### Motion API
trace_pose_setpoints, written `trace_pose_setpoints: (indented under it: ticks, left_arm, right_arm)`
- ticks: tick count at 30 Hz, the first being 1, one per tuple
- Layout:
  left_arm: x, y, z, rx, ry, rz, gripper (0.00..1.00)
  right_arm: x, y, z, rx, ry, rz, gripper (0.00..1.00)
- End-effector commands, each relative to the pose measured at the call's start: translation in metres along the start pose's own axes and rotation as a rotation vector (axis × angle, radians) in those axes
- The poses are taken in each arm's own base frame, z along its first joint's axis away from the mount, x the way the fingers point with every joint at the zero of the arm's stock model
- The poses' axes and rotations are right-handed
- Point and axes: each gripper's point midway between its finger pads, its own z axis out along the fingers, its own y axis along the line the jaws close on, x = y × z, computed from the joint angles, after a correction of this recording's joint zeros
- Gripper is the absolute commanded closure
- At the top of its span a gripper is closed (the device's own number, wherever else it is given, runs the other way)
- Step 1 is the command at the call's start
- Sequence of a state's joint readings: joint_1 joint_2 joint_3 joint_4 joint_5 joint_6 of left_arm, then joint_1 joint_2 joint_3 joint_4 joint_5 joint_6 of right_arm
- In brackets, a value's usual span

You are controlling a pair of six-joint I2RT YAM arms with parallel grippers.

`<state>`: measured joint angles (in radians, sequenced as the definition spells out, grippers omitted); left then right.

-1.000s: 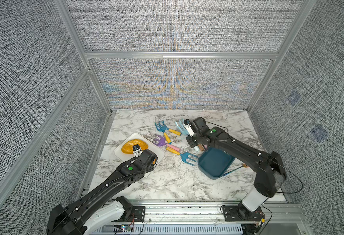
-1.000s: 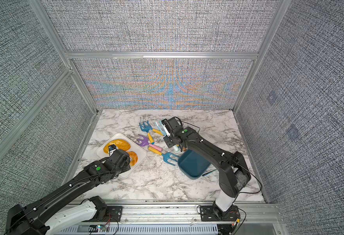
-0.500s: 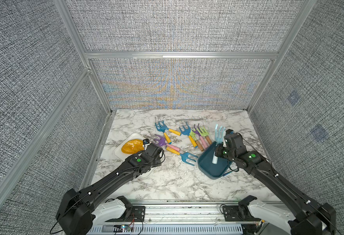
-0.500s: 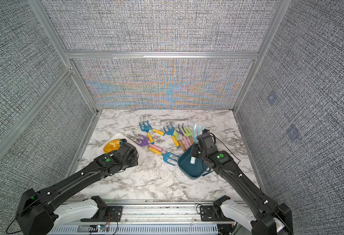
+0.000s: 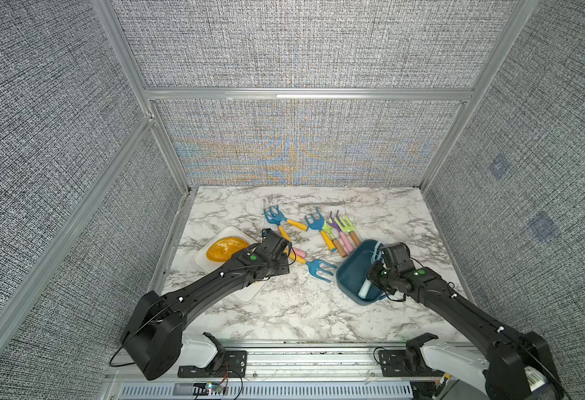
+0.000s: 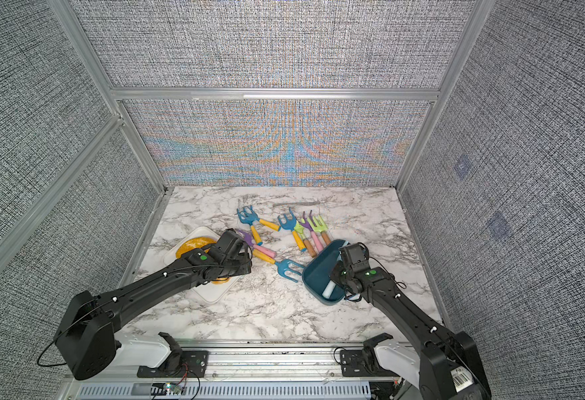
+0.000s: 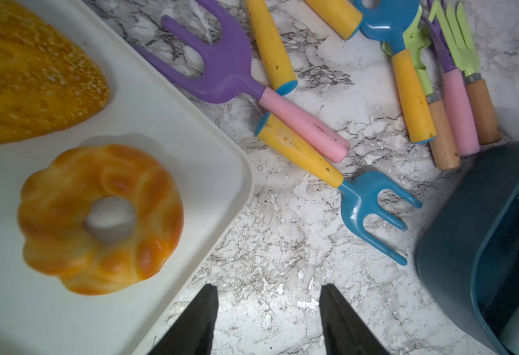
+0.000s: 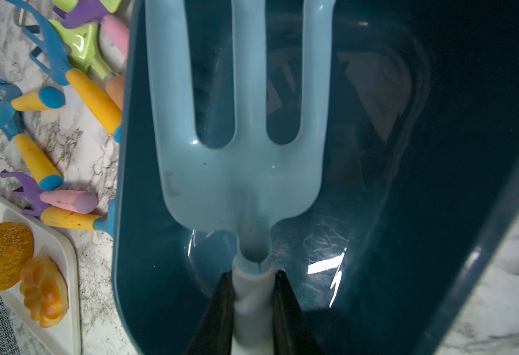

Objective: Put the rake into the storage box
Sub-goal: Place the rake in the storage box.

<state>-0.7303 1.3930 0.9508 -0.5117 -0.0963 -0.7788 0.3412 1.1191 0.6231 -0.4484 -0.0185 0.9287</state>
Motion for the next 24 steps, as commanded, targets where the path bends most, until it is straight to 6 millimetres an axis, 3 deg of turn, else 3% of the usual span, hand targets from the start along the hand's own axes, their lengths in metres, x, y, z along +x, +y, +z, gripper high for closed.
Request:
trace_pose_setpoints:
  ticks: [1,2,4,7,8,13,17,24]
  left_arm:
    - [-0.004,-0.023,0.002,0.091,0.017,0.020,0.41]
    - [-0.005,-0.027,0.002,0.106,0.017,0.022,0.41]
    - [-0.007,-0.036,0.002,0.137,0.016,0.025,0.41]
    - [-0.008,-0.051,0.001,0.177,0.022,0.041,0.41]
    - [-0.008,-0.054,0.002,0.181,0.024,0.046,0.41]
    - [-0.012,-0.069,0.008,0.194,0.037,0.081,0.39]
    - [-0.025,-0.062,0.017,0.084,0.043,0.130,0.36]
    - [-0.029,-0.067,0.040,-0.001,0.124,0.176,0.37]
  right_arm:
    - [-0.012,0.003,0.001,0.016,-0.030,0.039,1.00]
    - [-0.014,0.003,0.001,0.022,-0.030,0.031,1.00]
    - [-0.017,0.000,0.001,0.053,-0.022,0.025,0.52]
    - [-0.019,0.001,-0.001,0.061,-0.017,0.013,0.07]
    - [-0.020,0.001,-0.002,0.057,-0.019,0.009,0.01]
    - [-0.032,0.006,-0.018,0.027,-0.059,0.004,0.01]
    - [-0.047,0.011,-0.033,-0.002,-0.124,-0.031,0.01]
    - [-0.061,0.040,-0.057,-0.132,-0.181,-0.272,0.01]
